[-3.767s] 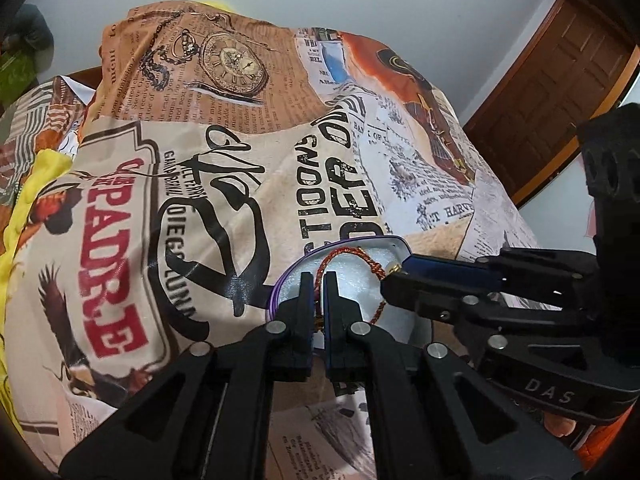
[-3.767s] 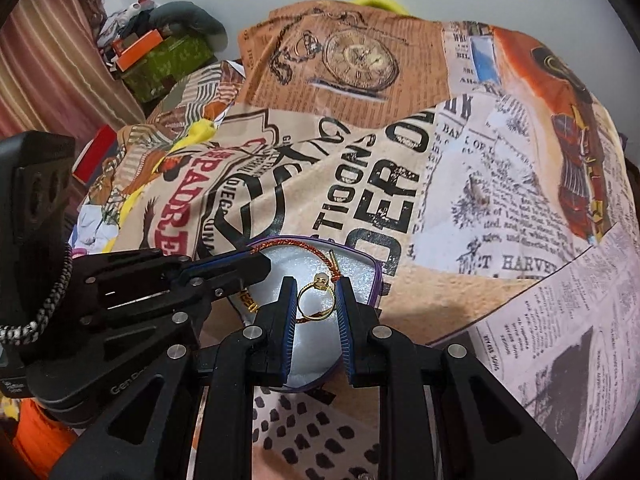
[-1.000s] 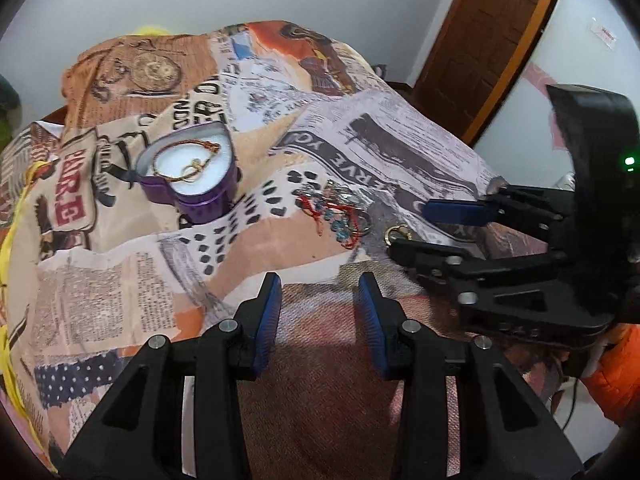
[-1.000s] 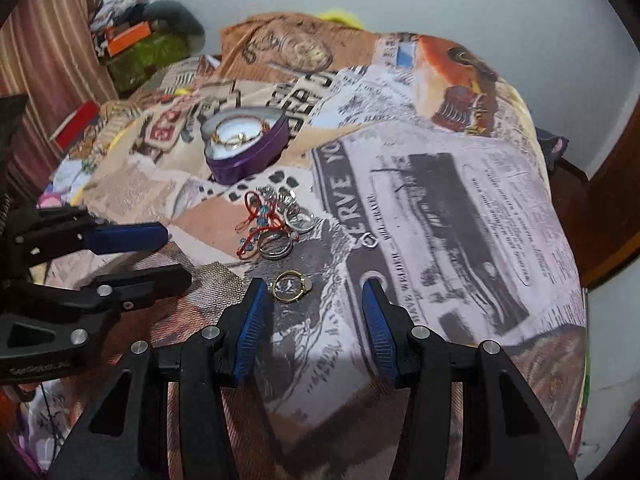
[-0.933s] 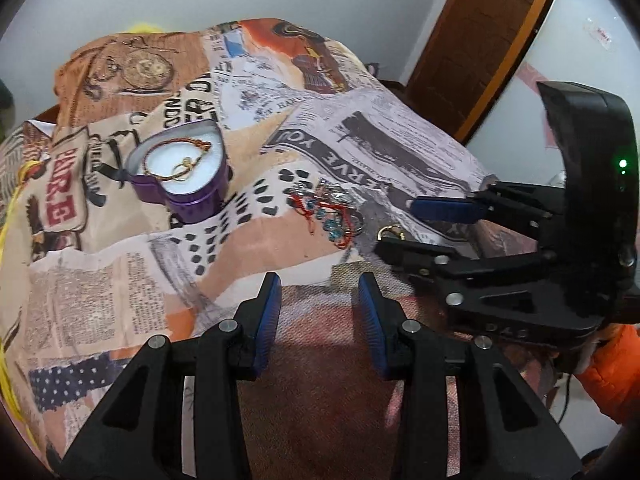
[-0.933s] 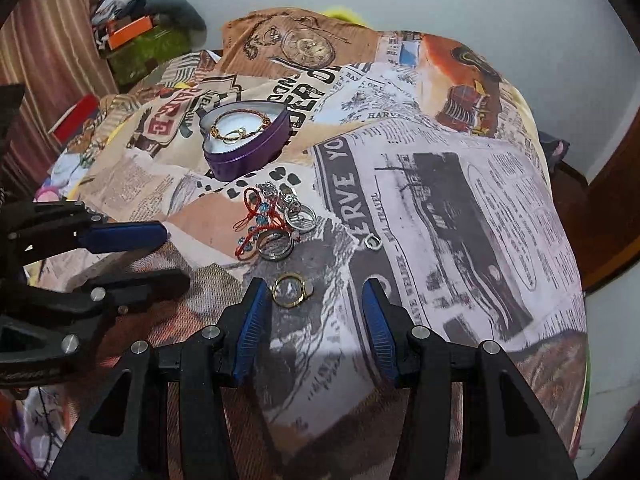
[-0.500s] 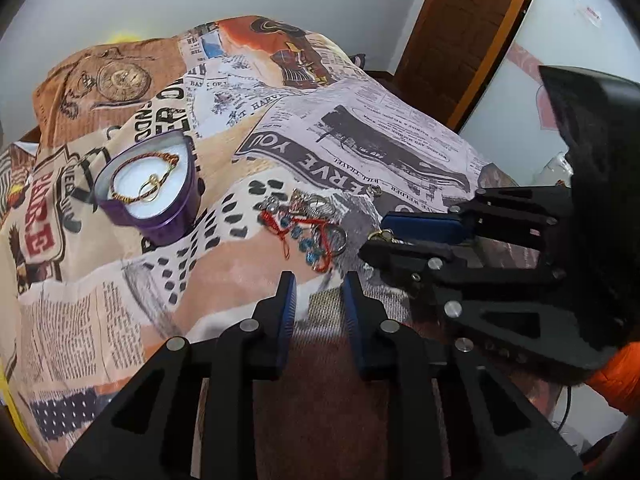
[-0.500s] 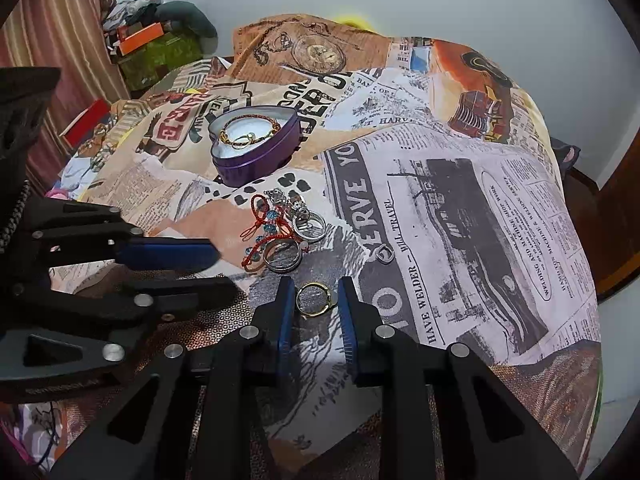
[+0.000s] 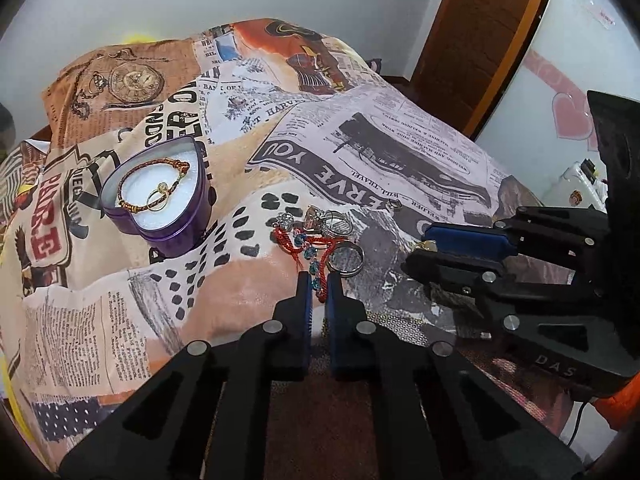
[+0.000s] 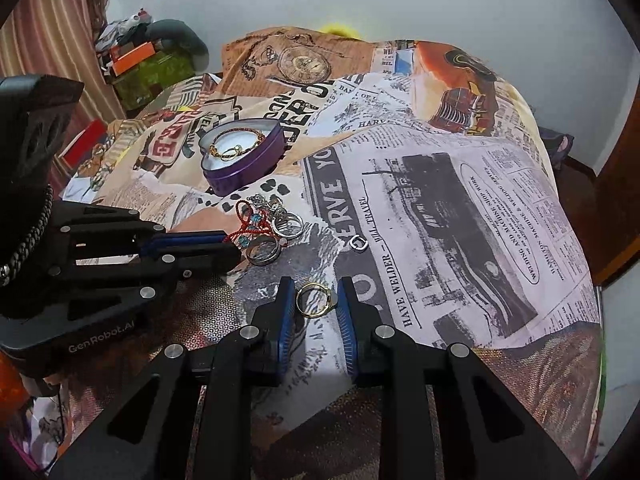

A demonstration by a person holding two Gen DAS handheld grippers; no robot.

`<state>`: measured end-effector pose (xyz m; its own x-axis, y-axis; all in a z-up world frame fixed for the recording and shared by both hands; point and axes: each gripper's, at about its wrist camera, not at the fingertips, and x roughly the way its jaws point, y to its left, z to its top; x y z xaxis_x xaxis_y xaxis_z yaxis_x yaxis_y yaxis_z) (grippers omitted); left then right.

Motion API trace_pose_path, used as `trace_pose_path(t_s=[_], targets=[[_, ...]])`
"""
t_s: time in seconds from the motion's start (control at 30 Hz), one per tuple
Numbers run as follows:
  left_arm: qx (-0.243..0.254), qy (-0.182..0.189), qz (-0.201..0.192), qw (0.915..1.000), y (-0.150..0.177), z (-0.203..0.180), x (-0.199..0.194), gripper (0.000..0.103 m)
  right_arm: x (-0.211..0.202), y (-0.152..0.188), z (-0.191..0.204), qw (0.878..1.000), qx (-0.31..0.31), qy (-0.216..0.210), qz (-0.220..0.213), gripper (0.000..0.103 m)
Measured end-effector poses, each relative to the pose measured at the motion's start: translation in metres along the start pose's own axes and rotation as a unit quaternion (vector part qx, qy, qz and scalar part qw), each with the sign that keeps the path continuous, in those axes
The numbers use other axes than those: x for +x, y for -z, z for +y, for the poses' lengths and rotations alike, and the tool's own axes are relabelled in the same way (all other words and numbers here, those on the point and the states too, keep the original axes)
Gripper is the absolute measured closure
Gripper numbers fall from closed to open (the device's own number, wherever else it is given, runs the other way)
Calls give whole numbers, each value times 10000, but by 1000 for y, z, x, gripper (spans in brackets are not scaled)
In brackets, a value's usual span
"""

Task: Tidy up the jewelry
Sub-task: 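Grasp a red string bracelet with the left tool while the right tool grasps a gold ring, then carry the bracelet with the left tool into the heart tin while the right tool drops the ring in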

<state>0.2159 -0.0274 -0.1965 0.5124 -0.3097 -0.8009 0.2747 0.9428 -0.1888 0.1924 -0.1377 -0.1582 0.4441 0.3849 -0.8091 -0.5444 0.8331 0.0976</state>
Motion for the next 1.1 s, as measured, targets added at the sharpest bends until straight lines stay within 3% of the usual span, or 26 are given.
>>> trace_pose_path(t_s=[0.7, 1.1], targets=[[-99, -251, -988, 9947, 4, 5, -106, 98, -48, -22, 30, 9979, -175, 26, -621, 83], [-242, -497, -1281, 9902, -5, 34, -125, 98, -49, -52, 59, 9953, -350, -159, -888, 83]])
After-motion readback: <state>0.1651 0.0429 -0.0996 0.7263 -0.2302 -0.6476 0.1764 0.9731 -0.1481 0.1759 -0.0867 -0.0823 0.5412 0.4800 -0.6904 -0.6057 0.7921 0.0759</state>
